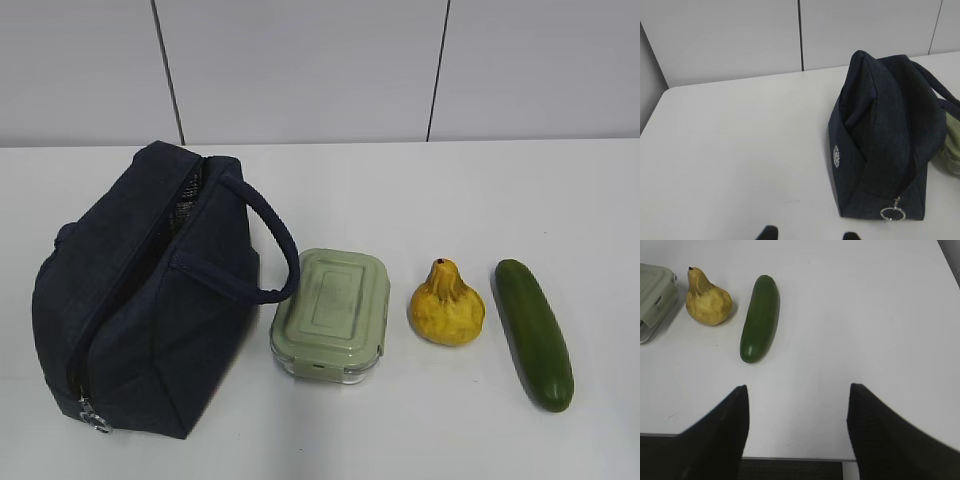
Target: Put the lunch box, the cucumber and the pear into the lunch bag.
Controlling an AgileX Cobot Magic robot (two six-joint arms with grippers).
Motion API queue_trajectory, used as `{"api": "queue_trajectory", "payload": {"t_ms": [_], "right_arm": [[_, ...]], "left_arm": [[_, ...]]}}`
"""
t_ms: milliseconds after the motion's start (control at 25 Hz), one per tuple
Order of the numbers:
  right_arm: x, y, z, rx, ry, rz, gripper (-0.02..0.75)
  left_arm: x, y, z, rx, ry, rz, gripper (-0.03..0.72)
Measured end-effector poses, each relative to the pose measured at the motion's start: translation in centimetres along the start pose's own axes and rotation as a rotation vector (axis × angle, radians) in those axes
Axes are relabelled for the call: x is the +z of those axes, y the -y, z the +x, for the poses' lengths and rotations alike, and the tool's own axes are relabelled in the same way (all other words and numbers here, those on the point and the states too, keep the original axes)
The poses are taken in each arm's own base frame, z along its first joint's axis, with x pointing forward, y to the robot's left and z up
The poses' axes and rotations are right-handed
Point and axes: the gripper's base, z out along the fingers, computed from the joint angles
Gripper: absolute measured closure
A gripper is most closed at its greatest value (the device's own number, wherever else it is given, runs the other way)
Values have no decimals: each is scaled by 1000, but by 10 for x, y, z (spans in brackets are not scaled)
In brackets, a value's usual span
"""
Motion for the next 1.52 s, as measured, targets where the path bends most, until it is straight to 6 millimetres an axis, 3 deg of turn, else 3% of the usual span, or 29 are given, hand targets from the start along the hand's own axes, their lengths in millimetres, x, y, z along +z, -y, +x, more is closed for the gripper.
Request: {"api": "queue_trajectory", "payload": {"t_ms": [1280, 1400, 1520], "right_arm": [[0, 0, -1, 0, 12, 0, 262], [0, 0, -14, 0, 51, 1, 262], [20, -1, -52, 13, 84, -22, 262]], "left_arm": [[1, 1, 0, 0, -2, 16, 446], [8, 0, -12, 15, -32, 50, 446], [23, 2, -41, 15, -20, 91, 445]]}}
